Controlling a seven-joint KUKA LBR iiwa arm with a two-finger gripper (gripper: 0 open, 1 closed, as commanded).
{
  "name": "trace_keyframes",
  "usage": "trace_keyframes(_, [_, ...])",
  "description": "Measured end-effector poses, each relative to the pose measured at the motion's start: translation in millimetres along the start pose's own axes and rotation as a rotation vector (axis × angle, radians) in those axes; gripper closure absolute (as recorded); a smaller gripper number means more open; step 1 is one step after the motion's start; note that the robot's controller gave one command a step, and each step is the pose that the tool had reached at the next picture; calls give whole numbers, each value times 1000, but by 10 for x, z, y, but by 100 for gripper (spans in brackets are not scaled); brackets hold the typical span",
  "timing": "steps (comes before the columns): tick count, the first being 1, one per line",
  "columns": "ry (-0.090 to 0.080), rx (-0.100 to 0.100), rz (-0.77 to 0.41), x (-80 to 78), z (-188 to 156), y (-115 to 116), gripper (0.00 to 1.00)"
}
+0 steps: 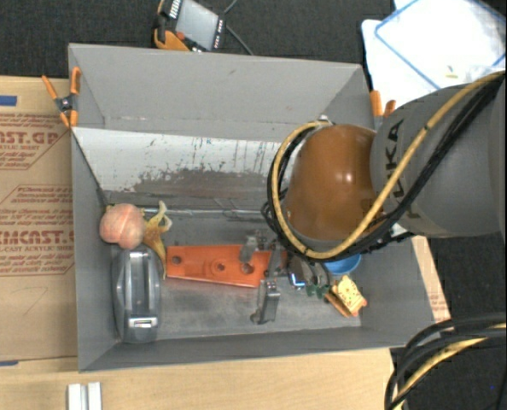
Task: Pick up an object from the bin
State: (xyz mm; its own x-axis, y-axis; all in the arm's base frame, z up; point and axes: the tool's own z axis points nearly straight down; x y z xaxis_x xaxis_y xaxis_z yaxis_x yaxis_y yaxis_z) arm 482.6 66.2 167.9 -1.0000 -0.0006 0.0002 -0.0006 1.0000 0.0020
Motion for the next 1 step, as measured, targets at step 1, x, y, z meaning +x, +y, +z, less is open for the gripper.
trace_keyframes(1, [0, 0, 0, 0, 0, 0, 100])
